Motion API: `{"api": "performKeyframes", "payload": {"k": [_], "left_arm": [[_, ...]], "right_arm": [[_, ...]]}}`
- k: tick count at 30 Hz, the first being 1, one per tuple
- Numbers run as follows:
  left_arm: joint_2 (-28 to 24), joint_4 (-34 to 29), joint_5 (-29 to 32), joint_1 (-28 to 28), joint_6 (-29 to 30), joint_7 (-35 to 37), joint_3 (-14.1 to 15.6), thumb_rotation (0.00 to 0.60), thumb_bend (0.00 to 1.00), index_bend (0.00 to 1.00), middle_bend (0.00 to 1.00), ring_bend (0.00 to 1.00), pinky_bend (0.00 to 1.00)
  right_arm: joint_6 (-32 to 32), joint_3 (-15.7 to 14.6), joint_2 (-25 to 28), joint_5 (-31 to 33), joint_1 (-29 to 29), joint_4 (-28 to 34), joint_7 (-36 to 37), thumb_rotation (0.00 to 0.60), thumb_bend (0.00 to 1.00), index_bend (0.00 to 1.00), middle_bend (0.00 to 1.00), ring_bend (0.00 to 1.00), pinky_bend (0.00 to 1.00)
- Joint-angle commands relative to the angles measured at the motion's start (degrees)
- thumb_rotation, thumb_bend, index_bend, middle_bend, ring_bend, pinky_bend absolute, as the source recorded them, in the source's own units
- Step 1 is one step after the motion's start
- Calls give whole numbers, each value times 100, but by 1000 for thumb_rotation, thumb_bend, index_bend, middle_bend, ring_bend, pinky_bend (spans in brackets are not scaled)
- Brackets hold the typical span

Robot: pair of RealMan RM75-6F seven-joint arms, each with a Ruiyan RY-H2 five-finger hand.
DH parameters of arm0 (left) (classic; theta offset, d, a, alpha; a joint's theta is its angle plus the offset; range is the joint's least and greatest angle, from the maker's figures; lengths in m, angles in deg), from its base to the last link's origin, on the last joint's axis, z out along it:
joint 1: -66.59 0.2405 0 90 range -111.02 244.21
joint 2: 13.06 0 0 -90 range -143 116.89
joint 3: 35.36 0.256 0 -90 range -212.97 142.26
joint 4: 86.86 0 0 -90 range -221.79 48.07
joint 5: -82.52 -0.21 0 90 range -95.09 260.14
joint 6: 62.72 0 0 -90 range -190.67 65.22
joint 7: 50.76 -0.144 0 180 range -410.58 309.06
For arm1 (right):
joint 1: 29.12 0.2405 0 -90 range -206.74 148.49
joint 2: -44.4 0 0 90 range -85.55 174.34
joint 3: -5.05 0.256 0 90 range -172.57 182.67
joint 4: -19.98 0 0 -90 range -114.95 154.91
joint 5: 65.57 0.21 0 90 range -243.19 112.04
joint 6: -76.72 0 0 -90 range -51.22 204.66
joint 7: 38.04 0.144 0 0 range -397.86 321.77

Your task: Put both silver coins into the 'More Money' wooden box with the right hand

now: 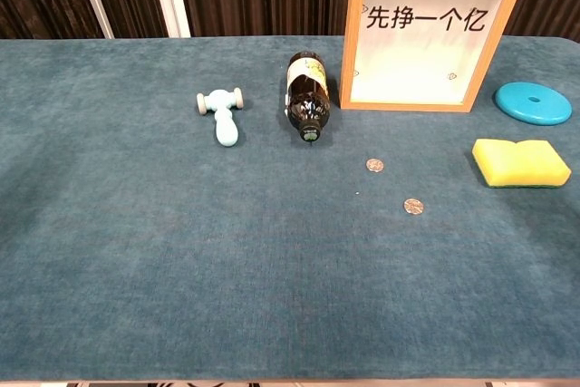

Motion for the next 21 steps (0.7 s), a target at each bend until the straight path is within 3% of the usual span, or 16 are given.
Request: {"api": "performKeyframes", "payload": {"k": [1, 10, 21], "left_arm": [[-6, -5, 4, 4, 1, 19, -1, 600, 399, 98, 0, 0, 0], [-21, -22, 23, 7, -15, 111, -3, 600, 399, 98, 0, 0, 0], [-35, -32, 51, 3, -50, 182, -6, 600, 399, 98, 0, 0, 0]], "right_arm": [[507, 78, -180, 187, 348, 138, -124, 600, 427, 234, 47, 0, 0], [1282, 146, -923, 728, 854, -5, -650, 600, 409, 235, 47, 0, 0], [1458, 296, -1907, 966, 1268, -768, -1073, 600, 410, 281, 47, 0, 0]]}}
